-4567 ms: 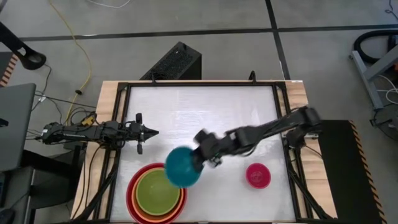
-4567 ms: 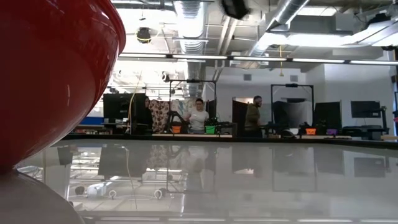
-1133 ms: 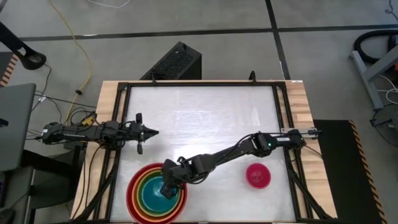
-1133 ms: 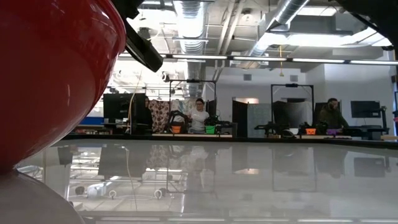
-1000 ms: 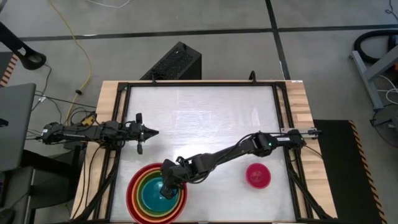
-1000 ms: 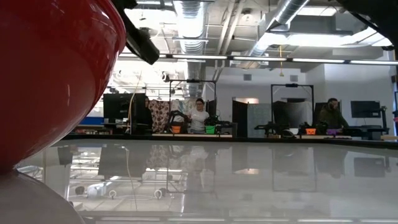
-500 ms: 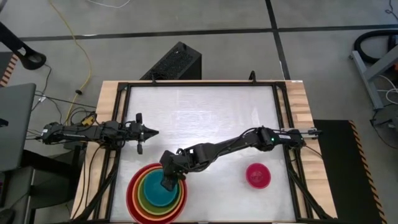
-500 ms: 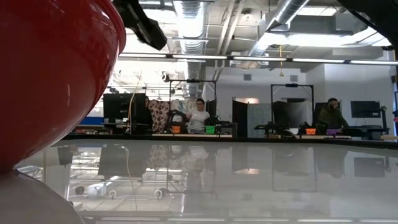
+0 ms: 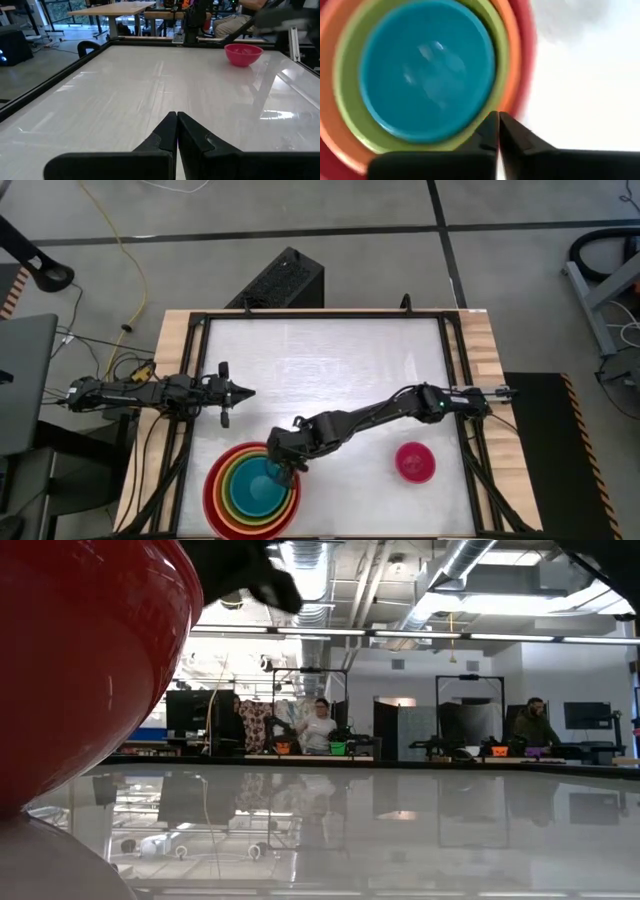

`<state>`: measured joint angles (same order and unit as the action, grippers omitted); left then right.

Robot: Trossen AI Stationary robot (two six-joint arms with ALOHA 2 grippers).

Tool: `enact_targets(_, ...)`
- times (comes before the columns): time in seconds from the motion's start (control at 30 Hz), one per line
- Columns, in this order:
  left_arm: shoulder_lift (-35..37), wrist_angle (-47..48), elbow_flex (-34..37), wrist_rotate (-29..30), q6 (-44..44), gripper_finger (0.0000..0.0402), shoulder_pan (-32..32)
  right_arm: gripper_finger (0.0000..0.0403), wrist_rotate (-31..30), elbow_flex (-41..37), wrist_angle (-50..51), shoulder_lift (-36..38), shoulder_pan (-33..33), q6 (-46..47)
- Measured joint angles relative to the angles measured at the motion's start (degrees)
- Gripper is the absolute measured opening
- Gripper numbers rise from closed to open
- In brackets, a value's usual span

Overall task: Nest bowls inside each other
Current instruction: Stack the red bowl on top of the green stacked bowls

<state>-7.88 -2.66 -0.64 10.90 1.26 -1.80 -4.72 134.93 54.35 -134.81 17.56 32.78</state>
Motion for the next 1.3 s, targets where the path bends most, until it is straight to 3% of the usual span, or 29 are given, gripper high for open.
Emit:
enact_targets(0.1, 0.02, 0.0, -0.02, 0.0, 0.02, 0.0, 0.0, 0.0009, -4.01, 0.01, 4.77, 1.42, 0.0, -0.36)
enact_targets(0.3, 0.02, 0.0, -0.02, 0.0, 0.02, 0.0, 0.02, 0.0023, -19.34, -0.02, 16.2, 6.65, 1.37, 0.28)
enact_targets(0.4, 0.0, 0.0, -0.01, 0.0, 0.02, 0.0, 0.0, 0.0016, -23.13, -1.29, 22.9, 10.12, 2.43, 2.53)
enact_targets(0.53, 0.0, 0.0, -0.02, 0.0, 0.02, 0.0, -0.01, 0.0005, -22.97, -9.27, 28.91, 14.84, 2.35, 7.51)
enact_targets(0.63, 0.0, 0.0, 0.0, 0.0, 0.02, 0.0, 0.0, 0.0004, -22.21, -19.72, 29.53, 20.78, 2.1, 12.64)
enact_targets(0.93, 0.0, 0.0, -0.02, 0.0, 0.0, 0.0, 0.02, 0.0006, -19.24, -54.29, 20.42, 45.98, 4.84, 32.56)
enact_targets(1.1, 0.0, 0.0, -0.02, 0.0, 0.02, 0.0, 0.0, 0.0044, -14.29, -68.43, 18.53, 57.77, 8.27, 48.6)
enact_targets(1.3, 0.0, 0.0, -0.02, 0.0, 0.02, 0.0, 0.02, 0.0124, -6.46, -76.9, 15.94, 62.32, 12.72, 58.04)
